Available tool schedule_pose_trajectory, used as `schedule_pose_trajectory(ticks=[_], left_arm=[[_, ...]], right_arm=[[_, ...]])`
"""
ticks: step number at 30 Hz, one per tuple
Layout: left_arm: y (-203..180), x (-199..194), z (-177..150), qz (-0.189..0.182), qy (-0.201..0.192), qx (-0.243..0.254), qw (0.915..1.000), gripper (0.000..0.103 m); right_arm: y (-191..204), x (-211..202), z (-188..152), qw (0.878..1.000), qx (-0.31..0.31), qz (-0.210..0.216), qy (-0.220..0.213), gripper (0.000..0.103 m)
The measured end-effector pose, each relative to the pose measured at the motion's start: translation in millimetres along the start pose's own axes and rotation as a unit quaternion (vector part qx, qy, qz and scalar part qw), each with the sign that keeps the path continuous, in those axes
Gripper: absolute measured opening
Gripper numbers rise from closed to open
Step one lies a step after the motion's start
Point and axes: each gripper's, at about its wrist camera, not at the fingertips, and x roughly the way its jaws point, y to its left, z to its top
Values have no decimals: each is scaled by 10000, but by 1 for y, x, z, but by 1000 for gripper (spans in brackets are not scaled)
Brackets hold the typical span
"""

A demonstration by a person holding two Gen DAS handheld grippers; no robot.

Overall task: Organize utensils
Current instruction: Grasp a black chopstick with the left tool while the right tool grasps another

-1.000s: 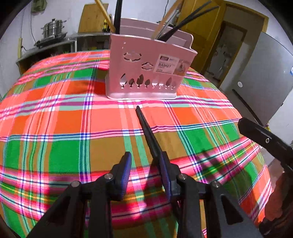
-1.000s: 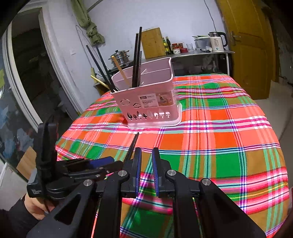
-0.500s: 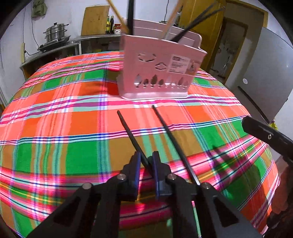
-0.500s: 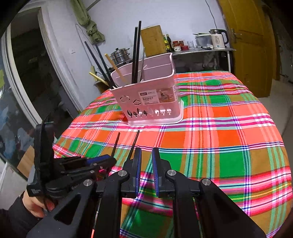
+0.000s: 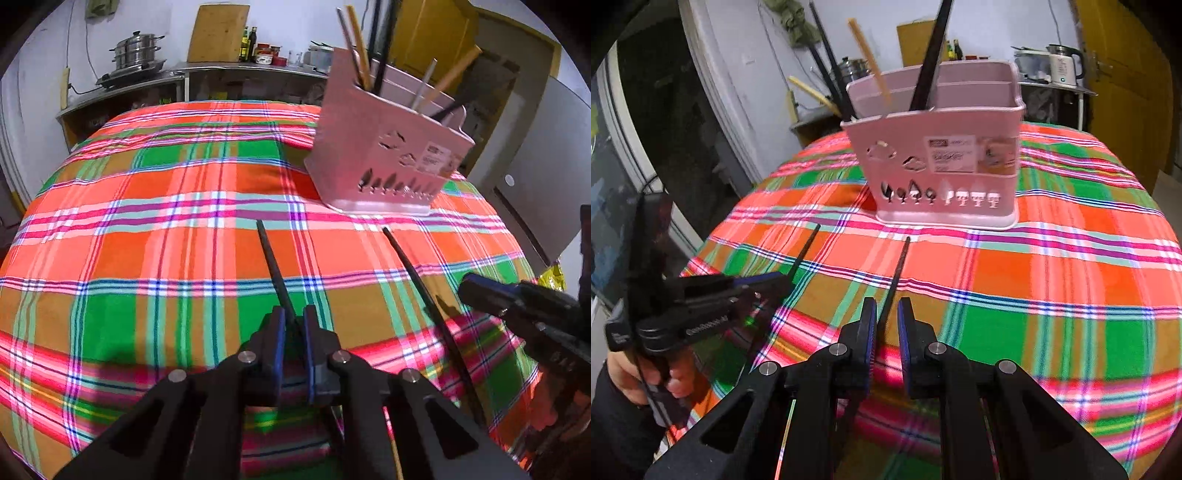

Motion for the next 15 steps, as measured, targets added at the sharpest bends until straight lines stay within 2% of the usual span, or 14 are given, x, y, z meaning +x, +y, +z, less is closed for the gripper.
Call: schedule_pose_trajectory(ticks=[2, 3, 10, 15], left_arm=[[2, 2, 5, -19, -16, -39, 10000, 22], [2, 4, 8, -7, -20, -52, 10000, 22], [3, 20, 19, 75, 26, -104, 9999, 22], [-2, 26, 26, 148, -8, 26, 9999, 22]], right_arm=[[3, 9, 3, 9999, -27, -47, 88, 12], [3, 13, 4, 9999, -36, -67, 122, 12], [3, 40, 14, 9990, -87, -224, 372, 12], [1, 46, 18, 9988, -53, -284, 387, 12]])
